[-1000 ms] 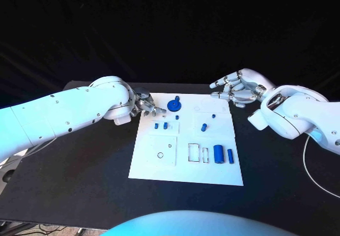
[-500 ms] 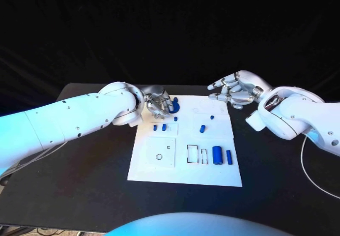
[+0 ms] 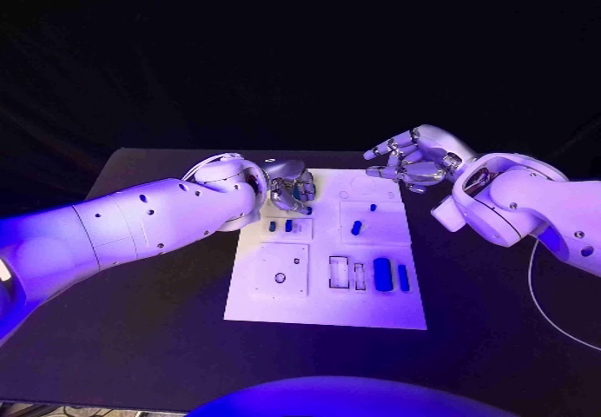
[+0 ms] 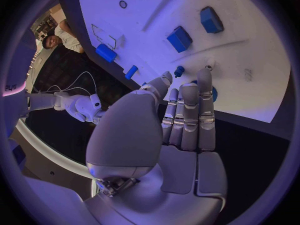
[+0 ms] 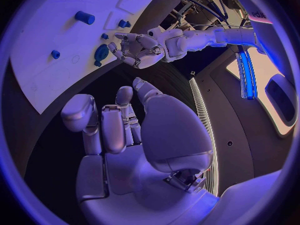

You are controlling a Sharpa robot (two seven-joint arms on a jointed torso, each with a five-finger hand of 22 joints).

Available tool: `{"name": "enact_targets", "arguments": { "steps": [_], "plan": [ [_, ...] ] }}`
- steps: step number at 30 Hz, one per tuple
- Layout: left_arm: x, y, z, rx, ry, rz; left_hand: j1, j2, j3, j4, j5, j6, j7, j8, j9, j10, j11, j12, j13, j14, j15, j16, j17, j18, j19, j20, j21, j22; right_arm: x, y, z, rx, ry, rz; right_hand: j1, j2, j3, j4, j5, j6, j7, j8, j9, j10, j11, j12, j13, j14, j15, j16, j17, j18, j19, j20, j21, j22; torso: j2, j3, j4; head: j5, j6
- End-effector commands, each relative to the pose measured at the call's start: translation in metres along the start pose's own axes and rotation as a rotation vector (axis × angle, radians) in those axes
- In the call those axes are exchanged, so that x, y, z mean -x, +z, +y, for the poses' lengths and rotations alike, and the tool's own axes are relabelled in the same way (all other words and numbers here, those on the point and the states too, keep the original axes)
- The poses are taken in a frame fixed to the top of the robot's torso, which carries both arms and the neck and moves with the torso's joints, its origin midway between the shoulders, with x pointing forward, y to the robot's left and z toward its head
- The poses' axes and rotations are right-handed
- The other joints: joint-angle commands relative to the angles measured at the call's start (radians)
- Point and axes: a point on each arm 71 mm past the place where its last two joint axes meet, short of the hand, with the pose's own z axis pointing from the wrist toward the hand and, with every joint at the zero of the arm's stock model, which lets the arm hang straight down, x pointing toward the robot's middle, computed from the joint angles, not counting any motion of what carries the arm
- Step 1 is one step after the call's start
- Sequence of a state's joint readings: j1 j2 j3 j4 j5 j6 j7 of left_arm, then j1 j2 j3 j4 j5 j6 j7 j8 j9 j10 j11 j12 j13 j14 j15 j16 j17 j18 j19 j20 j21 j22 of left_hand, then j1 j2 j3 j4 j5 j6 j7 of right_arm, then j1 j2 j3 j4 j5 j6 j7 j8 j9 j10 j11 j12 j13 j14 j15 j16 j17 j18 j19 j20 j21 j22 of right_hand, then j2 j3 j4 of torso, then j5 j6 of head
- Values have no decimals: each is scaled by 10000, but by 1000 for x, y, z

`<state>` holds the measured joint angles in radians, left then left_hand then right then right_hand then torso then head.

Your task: Assemble the parts on the task board

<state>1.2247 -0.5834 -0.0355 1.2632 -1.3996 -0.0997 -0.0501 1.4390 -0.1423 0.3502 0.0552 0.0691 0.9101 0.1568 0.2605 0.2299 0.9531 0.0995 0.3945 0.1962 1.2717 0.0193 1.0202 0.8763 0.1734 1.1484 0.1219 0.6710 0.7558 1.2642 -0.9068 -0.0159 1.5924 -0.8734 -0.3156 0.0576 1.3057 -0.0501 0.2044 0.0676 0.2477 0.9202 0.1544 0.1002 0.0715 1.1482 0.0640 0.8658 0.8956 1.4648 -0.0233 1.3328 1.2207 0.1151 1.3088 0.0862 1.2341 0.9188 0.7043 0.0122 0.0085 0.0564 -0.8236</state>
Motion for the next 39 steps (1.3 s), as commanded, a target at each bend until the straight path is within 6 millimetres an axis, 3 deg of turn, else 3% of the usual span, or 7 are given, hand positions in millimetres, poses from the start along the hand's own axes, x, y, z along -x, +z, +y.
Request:
{"name": "enact_targets", "arguments": {
  "steps": [1,10,20,35,39],
  "plan": [
    [-3,3,0,19,709,8,-78,74,-75,2,-27,147,2,-104,-146,125,-12,-79,-161,399,-25,603,529,103,240,-28,98,36,-2,0,1,86,-8,143,-3,101,-10,47,31,45,13,43,6,23,-14,21,-7,376,51,-48,10,63,-69,-17,-36,-11,7,3,-25,5,3],
    [-11,11,0,259,928,234,-90,135,-137,0,-23,396,-46,-295,-431,286,-50,-210,-489,1040,-66,1729,1556,-136,1106,-76,1402,1191,-2,0,1,94,-6,155,-3,101,-10,47,31,45,13,43,6,23,-14,21,-7,376,51,-48,10,63,-69,-17,-36,-11,1,3,0,-21,-7],
    [-15,16,2,252,986,568,-78,246,-57,-15,-17,758,-186,-467,-665,752,-191,-381,-831,1714,-203,2854,2701,-496,2100,-189,3377,2984,-3,0,2,105,-1,163,-3,101,-10,47,31,45,13,43,6,23,-14,21,-7,376,51,-48,10,63,-69,-17,-36,-11,-6,4,-1,-41,-18],
    [-20,19,-3,200,978,806,-77,278,44,-77,-17,1038,-273,-644,-805,1241,-313,-603,-1073,1927,-312,3082,2775,-720,2612,-302,4556,4077,-3,0,2,115,1,187,-3,101,-10,47,31,45,13,43,6,23,-14,21,-7,376,51,-48,10,63,-69,-17,-36,-11,-8,-1,-1,-46,-48],
    [-22,19,-5,403,970,970,-163,197,2,-66,-43,982,-259,-761,-867,1251,-302,-716,-1143,1954,-313,3070,2695,-743,2664,-315,4677,4196,-3,0,2,115,0,194,-3,101,-10,47,31,45,13,43,6,23,-14,21,-7,376,51,-48,10,63,-69,-17,-36,-11,-3,2,-1,-63,-57]
  ]
}}
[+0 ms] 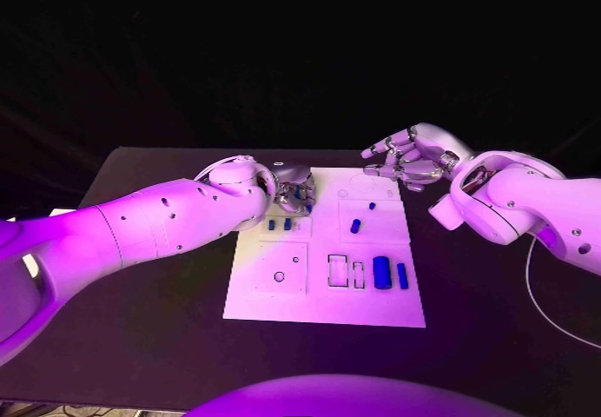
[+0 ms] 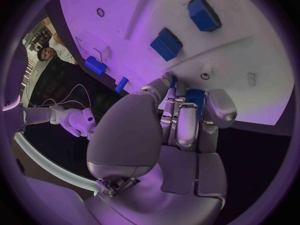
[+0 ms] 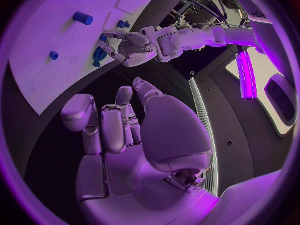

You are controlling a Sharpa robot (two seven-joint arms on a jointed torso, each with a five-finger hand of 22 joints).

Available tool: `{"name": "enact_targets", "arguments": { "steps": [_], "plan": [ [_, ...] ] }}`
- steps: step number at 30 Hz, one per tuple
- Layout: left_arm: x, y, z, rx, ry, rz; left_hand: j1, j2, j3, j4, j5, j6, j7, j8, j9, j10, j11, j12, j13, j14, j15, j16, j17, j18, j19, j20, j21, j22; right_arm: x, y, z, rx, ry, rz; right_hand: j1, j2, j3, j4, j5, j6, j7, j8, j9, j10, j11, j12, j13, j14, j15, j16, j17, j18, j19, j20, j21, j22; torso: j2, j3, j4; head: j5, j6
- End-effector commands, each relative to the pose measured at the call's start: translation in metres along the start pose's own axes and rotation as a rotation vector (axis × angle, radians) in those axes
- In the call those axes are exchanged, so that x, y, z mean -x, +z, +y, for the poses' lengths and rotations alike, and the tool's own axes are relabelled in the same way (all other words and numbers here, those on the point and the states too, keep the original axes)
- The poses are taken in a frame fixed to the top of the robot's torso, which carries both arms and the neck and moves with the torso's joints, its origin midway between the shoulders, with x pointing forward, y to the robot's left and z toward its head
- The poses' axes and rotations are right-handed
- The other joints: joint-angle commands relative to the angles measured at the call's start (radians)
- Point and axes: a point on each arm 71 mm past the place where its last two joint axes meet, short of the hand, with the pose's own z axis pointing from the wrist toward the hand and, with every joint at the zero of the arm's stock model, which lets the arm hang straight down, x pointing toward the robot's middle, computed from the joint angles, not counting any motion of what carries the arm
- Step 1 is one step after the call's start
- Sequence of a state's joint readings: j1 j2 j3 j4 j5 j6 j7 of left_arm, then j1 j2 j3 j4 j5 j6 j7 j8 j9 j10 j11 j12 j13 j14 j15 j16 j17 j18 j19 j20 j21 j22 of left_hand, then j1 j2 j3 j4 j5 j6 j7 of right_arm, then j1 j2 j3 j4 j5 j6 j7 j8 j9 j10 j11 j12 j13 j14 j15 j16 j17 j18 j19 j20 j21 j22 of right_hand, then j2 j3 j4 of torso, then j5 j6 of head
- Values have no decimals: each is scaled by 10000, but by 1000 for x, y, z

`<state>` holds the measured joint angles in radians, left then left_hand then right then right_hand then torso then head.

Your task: Assemble the parts on the task board

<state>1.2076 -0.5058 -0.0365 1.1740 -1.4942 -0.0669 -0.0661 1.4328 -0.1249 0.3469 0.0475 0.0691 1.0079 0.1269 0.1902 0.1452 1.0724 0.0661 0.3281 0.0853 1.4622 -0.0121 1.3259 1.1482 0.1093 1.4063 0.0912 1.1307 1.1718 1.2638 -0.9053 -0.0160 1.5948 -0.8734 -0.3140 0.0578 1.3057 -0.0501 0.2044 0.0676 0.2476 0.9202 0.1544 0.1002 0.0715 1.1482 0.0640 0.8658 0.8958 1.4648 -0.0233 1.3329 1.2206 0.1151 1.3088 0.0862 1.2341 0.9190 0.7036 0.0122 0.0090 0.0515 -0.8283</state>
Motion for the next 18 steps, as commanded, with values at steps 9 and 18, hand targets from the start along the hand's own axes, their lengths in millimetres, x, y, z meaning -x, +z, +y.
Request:
{"name": "enact_targets", "arguments": {
  "steps": [9,18],
  "plan": [
    [-10,-1,-2,461,79,799,-66,89,96,-20,-44,29,51,-145,-72,146,33,-129,-87,84,-5,24,-69,-130,137,-11,223,184,-2,0,1,82,-14,154,9,106,-1,45,76,44,14,49,6,24,-15,31,-9,377,49,-54,8,62,-64,-18,-36,-7,4,3,6,-18,-27],
    [-10,0,-1,668,175,719,309,521,543,-300,-185,610,4,-20,-39,736,-91,-47,-35,182,-97,130,-14,-196,269,-76,598,558,-2,0,1,85,-13,160,10,110,2,47,83,46,14,51,6,34,-15,48,5,377,49,-54,9,61,-62,-19,-36,-6,-5,0,-5,-6,-49]
  ]
}}
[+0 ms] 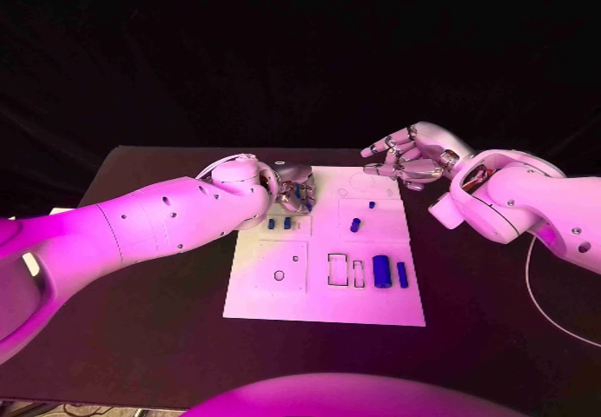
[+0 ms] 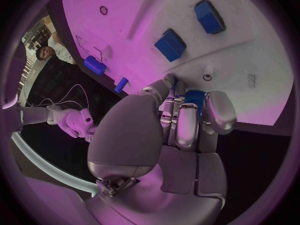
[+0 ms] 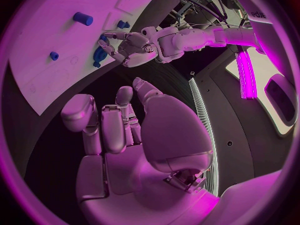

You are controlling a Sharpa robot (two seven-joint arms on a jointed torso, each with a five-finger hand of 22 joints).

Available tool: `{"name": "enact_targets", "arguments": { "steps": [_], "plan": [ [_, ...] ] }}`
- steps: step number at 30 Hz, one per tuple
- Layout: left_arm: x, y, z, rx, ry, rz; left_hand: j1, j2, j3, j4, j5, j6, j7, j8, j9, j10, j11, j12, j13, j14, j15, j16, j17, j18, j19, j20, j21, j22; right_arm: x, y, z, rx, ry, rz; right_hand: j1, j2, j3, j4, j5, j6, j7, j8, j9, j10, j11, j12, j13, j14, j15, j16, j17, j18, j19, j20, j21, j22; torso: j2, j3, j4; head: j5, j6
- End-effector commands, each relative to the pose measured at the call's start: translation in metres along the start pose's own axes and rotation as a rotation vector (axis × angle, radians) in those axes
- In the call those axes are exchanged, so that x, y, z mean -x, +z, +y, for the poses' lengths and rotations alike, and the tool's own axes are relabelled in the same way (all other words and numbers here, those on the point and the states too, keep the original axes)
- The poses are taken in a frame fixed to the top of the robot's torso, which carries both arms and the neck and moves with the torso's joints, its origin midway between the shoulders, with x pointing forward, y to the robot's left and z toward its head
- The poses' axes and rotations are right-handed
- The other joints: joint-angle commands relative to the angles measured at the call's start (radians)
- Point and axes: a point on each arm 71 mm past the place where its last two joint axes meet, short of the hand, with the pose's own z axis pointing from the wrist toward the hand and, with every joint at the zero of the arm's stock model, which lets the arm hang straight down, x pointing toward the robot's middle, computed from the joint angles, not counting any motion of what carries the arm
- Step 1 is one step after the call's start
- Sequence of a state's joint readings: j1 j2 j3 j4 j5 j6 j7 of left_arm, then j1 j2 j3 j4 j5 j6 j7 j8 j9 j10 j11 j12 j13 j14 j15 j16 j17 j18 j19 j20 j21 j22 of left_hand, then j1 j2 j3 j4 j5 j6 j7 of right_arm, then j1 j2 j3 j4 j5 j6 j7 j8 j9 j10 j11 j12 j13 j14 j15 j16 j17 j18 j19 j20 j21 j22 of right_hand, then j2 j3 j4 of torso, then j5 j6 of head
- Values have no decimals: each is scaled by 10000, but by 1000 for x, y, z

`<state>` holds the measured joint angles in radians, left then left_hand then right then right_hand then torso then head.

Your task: Assemble the parts on the task board

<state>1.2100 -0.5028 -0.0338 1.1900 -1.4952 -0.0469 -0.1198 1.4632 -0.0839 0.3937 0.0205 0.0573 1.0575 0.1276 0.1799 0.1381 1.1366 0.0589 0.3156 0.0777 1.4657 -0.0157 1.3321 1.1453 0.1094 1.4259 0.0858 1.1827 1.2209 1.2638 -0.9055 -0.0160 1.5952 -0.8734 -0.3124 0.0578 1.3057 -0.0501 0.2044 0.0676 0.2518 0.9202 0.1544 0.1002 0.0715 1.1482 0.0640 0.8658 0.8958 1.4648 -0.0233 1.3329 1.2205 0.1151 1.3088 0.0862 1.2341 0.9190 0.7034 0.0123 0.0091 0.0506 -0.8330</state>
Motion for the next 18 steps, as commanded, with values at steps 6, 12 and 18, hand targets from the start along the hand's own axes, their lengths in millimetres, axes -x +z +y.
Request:
{"name": "enact_targets", "arguments": {
  "steps": [6,12,18],
  "plan": [
    [-6,0,2,159,84,48,81,182,372,-297,-74,516,-62,168,76,469,-108,62,118,221,-148,117,22,-270,198,-111,420,397,-2,0,1,93,-12,144,10,110,2,48,41,46,14,51,6,34,-15,48,5,377,49,-54,9,62,-62,-19,-36,-6,-4,-2,2,-9,-8],
    [-4,-2,3,72,-92,-230,13,125,427,-347,-69,532,-62,129,64,496,-111,-22,114,228,-152,100,-28,-280,212,-123,465,446,-2,0,1,96,-12,145,10,110,2,48,41,46,14,51,6,34,-15,48,5,377,49,-54,9,62,-62,-19,-36,-6,-10,-4,0,-16,13],
    [1,-10,6,78,-555,-488,-133,50,552,-417,-71,402,9,-54,-8,420,-42,-271,70,230,-108,72,-114,-281,197,-108,450,456,-1,0,1,70,-18,130,10,110,2,48,41,46,14,51,6,34,-15,48,5,377,49,-54,9,62,-62,-19,-36,-6,-34,-14,34,-10,41]
  ]
}}
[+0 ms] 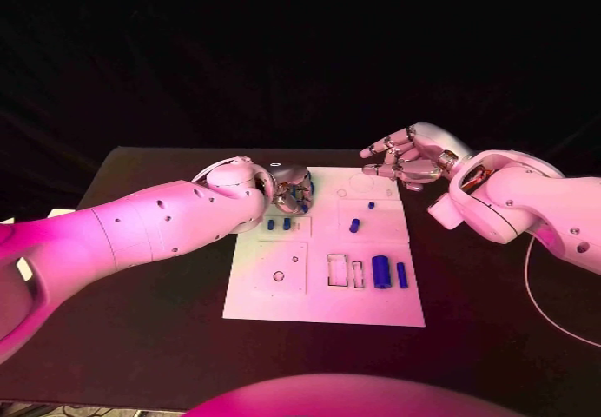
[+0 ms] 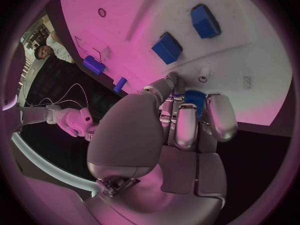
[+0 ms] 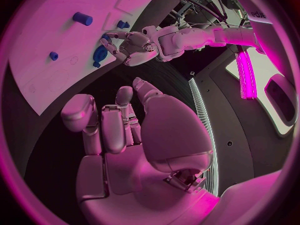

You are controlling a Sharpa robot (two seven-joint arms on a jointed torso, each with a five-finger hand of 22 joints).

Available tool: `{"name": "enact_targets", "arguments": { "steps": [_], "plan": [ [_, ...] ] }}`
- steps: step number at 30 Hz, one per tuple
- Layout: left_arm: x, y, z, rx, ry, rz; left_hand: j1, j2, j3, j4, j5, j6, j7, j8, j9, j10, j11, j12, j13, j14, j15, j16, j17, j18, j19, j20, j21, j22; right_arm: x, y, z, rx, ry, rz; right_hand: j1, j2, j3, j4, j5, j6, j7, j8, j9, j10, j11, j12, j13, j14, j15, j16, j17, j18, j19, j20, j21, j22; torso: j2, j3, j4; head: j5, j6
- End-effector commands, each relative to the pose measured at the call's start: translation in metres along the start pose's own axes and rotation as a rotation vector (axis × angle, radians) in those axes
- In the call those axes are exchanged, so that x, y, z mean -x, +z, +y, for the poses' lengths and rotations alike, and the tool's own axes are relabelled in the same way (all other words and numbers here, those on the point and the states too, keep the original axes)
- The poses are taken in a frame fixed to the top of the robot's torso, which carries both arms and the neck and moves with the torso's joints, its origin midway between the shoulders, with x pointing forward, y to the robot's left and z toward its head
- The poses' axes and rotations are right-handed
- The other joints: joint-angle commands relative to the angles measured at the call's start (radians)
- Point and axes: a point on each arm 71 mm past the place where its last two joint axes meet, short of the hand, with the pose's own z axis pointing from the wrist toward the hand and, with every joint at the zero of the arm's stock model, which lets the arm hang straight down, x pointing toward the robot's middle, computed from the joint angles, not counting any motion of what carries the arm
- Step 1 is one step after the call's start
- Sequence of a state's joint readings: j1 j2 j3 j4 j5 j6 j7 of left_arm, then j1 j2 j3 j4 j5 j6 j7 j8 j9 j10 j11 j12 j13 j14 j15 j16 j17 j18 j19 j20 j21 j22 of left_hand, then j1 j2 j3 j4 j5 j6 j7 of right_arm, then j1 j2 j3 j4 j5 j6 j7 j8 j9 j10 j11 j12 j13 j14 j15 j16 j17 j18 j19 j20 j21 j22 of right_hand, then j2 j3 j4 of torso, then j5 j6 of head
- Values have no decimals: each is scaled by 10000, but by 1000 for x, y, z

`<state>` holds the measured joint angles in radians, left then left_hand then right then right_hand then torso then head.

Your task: Assemble the parts on the task board

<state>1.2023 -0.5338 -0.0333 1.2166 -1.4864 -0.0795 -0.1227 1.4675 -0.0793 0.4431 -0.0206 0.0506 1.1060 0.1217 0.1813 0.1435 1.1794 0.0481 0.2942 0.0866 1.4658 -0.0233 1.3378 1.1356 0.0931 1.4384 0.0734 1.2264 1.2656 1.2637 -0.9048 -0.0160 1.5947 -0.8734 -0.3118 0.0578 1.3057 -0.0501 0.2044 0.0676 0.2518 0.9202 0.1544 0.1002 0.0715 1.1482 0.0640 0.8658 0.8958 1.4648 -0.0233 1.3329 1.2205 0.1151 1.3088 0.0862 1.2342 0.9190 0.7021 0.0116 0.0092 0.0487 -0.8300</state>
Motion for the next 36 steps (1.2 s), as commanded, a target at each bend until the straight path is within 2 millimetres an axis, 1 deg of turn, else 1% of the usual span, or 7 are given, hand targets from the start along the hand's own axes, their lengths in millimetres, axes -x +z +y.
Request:
{"name": "enact_targets", "arguments": {
  "steps": [1,6,11,16,21,26,36],
  "plan": [
    [5,-4,0,0,-457,-287,-182,0,65,-11,-3,-87,71,-77,-65,-10,70,-70,-21,230,-29,13,-22,-120,74,19,20,17,-1,0,0,63,-20,119,10,110,2,48,42,46,14,51,6,34,-15,48,5,377,49,-54,10,62,-63,-18,-36,-6,-27,-12,51,12,10],
    [16,-15,5,48,-842,-478,-196,-8,73,-18,-4,-86,75,-86,-69,-10,74,-88,-24,229,-25,8,-35,-123,77,22,32,29,-1,0,0,44,-23,111,10,110,2,48,42,46,14,51,6,34,-15,48,5,377,49,-54,10,62,-63,-18,-36,-6,-35,-14,76,34,44],
    [24,-27,17,251,-1163,-555,-226,-30,74,-23,-4,-72,77,-94,-72,4,77,-108,-25,230,-19,9,-39,-128,84,27,54,52,0,0,0,36,-25,112,10,110,2,48,42,46,14,51,6,34,-15,48,5,377,49,-54,10,62,-63,-18,-36,-6,-29,-10,69,62,65],
    [27,-34,27,434,-1317,-549,-241,-41,74,-27,-4,-64,77,-98,-73,12,78,-119,-26,229,-18,6,-47,-130,87,29,65,63,0,0,-1,27,-27,116,10,110,2,48,42,46,14,51,6,34,-15,48,5,377,49,-54,10,62,-63,-18,-36,-6,-9,-27,71,71,76],
    [26,-36,32,573,-1343,-361,-257,-50,74,-27,-4,-60,77,-103,-75,15,80,-130,-28,230,-16,6,-50,-130,86,31,65,65,-1,0,-1,37,-20,136,1,129,9,63,64,53,15,60,7,50,-15,71,17,381,49,-50,19,62,-61,-19,-39,-10,-18,-10,48,114,51],
    [22,-35,36,763,-1315,-35,-283,-56,77,-25,-5,-59,78,-115,-80,14,84,-154,-32,228,-13,1,-63,-123,73,35,36,43,-2,0,-1,40,-16,144,1,129,9,63,64,53,15,60,7,50,-15,71,17,381,49,-50,19,62,-61,-19,-39,-10,-7,-10,33,123,53],
    [14,-32,36,780,-1210,192,-309,-59,85,-24,-4,-64,80,-133,-87,11,88,-184,-37,218,-8,-20,-107,-113,53,39,-5,12,-2,0,-1,42,-13,154,1,129,9,63,64,53,15,60,7,50,-15,71,17,381,49,-50,19,62,-61,-19,-39,-10,-8,-8,44,113,16]
  ]
}}
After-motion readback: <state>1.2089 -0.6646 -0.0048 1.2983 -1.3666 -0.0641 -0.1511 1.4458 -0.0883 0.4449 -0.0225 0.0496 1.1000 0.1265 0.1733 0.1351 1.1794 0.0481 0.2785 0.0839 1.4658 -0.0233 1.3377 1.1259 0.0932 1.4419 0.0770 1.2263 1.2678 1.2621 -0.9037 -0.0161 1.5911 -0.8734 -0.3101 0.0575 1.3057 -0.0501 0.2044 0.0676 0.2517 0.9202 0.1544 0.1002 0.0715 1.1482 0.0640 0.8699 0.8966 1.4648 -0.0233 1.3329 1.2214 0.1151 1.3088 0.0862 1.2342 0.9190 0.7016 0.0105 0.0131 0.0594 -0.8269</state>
